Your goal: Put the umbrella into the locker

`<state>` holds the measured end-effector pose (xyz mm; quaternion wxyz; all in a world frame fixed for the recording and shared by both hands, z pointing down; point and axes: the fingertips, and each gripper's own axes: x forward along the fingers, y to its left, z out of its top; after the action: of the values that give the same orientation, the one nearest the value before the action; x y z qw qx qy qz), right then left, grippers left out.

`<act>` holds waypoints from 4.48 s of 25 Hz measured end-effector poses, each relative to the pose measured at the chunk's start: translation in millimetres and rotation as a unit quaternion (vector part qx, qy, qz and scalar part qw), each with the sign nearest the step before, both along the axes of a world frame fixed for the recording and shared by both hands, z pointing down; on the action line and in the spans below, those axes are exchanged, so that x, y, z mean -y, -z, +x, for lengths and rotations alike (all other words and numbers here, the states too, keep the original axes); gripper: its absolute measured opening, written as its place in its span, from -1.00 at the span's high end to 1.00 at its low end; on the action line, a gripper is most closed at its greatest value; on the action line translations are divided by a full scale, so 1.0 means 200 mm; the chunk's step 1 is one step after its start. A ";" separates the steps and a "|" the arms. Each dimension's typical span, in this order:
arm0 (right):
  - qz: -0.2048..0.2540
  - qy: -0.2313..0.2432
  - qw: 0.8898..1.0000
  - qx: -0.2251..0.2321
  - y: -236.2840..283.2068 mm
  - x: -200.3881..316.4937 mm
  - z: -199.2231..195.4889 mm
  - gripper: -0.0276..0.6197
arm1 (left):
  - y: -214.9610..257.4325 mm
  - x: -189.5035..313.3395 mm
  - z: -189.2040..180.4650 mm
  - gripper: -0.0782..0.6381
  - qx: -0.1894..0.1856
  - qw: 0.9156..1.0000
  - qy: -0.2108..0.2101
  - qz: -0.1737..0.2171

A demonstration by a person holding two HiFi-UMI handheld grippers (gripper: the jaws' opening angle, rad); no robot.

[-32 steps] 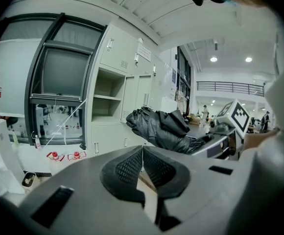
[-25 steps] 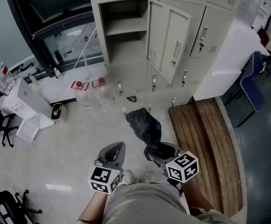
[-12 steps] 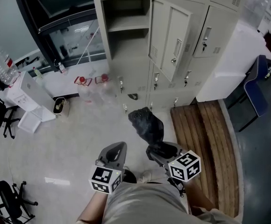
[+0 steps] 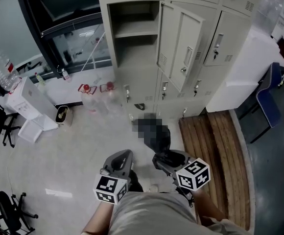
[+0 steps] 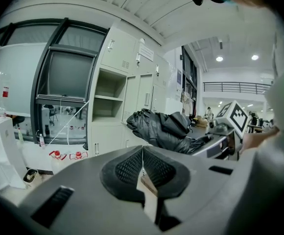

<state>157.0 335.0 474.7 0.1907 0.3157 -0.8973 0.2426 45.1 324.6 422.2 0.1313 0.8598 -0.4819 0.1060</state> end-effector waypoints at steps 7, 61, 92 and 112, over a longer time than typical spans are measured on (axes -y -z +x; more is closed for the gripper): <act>0.001 -0.009 1.000 -0.009 -0.04 0.29 -0.08 0.20 | -0.05 0.30 -0.10 0.73 -0.010 1.000 -0.002 0.001; -0.037 -0.135 0.990 -0.012 0.00 1.99 -0.50 0.20 | -0.01 2.12 -0.64 0.73 -0.018 0.996 -0.084 -0.011; -0.033 -0.088 0.995 -0.046 0.04 2.56 -0.38 0.20 | 0.01 2.42 -0.59 0.73 -0.013 0.999 -0.044 -0.013; -0.034 -0.083 0.994 -0.063 0.01 2.82 -0.46 0.20 | -0.02 2.49 -0.68 0.73 -0.015 0.999 -0.033 -0.020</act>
<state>64.7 -228.9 471.8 0.2368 0.3974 -0.8453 0.2673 -90.0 -174.2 426.6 0.1518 0.8741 -0.4489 0.1069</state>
